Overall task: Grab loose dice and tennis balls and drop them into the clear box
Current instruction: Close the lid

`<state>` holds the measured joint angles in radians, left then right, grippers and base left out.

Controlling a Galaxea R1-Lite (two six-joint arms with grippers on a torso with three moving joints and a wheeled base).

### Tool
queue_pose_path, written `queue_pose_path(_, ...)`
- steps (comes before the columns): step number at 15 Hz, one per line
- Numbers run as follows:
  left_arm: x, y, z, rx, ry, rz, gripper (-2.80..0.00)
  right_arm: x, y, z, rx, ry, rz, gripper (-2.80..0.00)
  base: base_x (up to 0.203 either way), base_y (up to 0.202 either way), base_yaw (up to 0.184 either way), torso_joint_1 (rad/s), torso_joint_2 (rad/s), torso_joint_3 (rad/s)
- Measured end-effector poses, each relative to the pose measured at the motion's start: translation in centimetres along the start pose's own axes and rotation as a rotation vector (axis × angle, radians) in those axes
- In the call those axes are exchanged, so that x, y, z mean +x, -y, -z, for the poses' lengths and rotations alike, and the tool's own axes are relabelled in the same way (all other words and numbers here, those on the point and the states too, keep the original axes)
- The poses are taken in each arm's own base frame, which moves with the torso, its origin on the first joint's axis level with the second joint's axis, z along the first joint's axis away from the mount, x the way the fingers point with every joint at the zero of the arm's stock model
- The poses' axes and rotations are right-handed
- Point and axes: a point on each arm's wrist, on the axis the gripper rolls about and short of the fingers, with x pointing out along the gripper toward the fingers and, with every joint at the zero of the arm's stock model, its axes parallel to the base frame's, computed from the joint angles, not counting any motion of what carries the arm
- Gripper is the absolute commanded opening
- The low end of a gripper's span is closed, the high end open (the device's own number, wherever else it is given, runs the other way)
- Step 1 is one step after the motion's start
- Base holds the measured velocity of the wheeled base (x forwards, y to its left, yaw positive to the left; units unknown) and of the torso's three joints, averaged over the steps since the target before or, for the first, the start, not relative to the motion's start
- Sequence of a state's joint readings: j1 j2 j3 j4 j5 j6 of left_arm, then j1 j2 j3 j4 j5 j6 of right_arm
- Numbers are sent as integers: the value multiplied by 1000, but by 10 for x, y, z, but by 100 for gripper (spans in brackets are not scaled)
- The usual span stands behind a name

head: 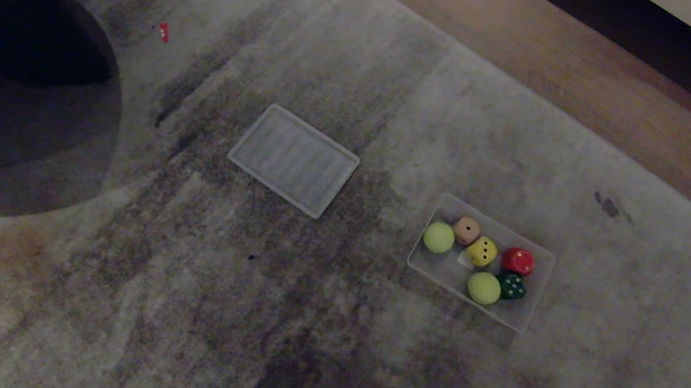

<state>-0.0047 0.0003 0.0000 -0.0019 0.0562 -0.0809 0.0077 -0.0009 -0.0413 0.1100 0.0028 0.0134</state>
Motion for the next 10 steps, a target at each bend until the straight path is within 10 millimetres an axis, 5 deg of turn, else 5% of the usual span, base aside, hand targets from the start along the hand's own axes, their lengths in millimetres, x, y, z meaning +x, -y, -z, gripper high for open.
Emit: queue_pose_path(10,0,0,0,10,-1,4,-280,0,0,0,0,0,1,-280,0,0,0,0,2,201)
